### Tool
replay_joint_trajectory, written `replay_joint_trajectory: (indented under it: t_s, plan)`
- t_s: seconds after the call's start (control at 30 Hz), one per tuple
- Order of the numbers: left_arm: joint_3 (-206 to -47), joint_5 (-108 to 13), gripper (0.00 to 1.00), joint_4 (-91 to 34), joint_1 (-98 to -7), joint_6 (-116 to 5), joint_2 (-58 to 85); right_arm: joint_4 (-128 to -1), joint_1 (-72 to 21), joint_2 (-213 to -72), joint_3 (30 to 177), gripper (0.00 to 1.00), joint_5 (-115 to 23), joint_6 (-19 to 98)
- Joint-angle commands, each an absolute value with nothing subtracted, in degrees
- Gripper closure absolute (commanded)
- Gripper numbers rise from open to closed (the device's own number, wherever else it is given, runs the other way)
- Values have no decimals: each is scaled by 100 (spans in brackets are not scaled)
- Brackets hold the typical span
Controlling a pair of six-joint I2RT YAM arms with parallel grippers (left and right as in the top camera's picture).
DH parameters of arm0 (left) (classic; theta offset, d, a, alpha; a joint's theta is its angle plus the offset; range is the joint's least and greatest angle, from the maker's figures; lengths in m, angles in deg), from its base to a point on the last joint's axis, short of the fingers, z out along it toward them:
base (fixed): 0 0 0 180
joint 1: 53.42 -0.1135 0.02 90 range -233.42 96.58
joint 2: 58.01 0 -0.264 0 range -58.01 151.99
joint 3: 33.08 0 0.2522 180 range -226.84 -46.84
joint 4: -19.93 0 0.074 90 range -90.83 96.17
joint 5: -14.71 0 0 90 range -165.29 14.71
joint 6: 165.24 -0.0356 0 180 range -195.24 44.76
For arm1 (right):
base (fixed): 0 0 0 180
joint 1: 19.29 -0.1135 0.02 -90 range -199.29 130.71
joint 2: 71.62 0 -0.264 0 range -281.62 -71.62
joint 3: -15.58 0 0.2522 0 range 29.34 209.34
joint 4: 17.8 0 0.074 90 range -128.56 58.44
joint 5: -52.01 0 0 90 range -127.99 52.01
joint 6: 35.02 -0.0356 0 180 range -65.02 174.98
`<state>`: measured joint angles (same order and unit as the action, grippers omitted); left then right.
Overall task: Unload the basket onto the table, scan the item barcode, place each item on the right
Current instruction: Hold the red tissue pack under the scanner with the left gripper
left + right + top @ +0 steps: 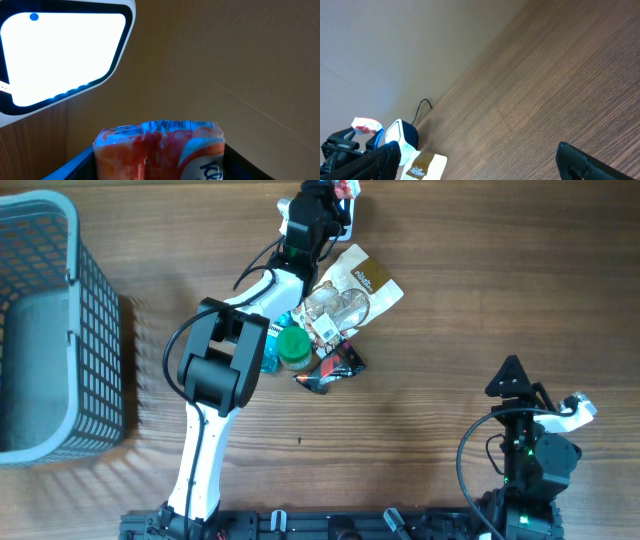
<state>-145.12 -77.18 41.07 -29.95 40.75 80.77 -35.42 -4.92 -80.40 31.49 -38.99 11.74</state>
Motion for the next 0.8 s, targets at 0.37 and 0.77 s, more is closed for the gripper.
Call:
replay_joint_trajectory:
  t_s: [0.37,0.77]
  plan:
    - [-14685,-7616,40,4111,-2925,4975,8173,-3522,-474,-8040,3145,0,-3803,1279]
    - [-14683,-7292,34,3761,-2903,4975,8173,-3522,-474,-8040,3145,0,-3803,1276]
